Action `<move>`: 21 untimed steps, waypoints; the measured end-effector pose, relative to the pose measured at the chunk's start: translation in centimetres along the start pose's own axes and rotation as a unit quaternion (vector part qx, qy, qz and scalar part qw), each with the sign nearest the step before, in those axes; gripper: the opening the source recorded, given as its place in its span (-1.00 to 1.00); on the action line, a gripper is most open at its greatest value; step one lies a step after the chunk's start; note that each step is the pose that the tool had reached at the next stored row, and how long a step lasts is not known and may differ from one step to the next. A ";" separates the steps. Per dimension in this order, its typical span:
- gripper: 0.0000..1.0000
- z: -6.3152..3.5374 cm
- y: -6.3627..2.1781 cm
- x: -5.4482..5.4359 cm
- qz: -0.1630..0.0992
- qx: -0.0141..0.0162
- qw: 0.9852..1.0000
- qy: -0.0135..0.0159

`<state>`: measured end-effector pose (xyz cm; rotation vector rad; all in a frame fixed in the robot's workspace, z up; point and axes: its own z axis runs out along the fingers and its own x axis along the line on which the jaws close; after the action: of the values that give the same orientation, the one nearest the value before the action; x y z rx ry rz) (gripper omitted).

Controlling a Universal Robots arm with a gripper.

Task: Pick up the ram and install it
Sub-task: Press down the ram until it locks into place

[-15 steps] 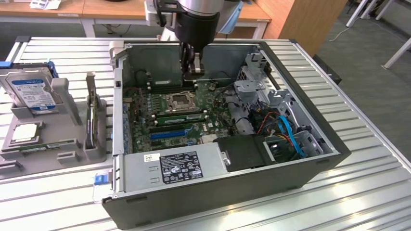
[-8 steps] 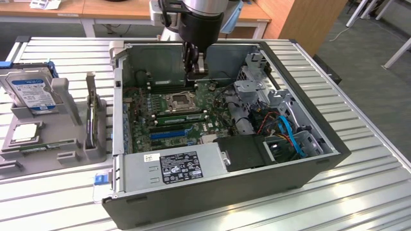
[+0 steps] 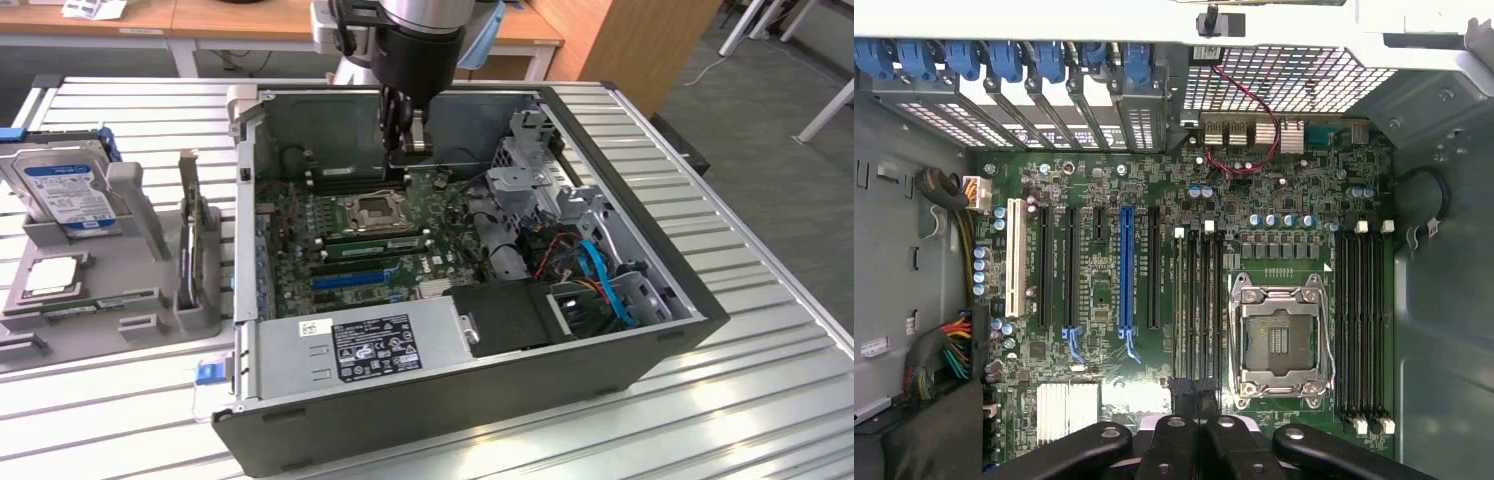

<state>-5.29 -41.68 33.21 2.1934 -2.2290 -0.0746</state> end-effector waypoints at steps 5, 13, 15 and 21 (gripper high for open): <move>-0.80 0.00 0.00 0.0 0.000 0.000 1.000 0.000; -0.80 0.02 -0.01 0.0 0.047 0.001 0.999 -0.002; -0.80 0.03 0.00 0.0 0.064 0.002 0.998 -0.003; -0.80 0.08 0.00 0.0 0.118 0.003 0.993 -0.005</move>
<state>-5.29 -41.68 33.13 1.9173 -2.4777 -0.0767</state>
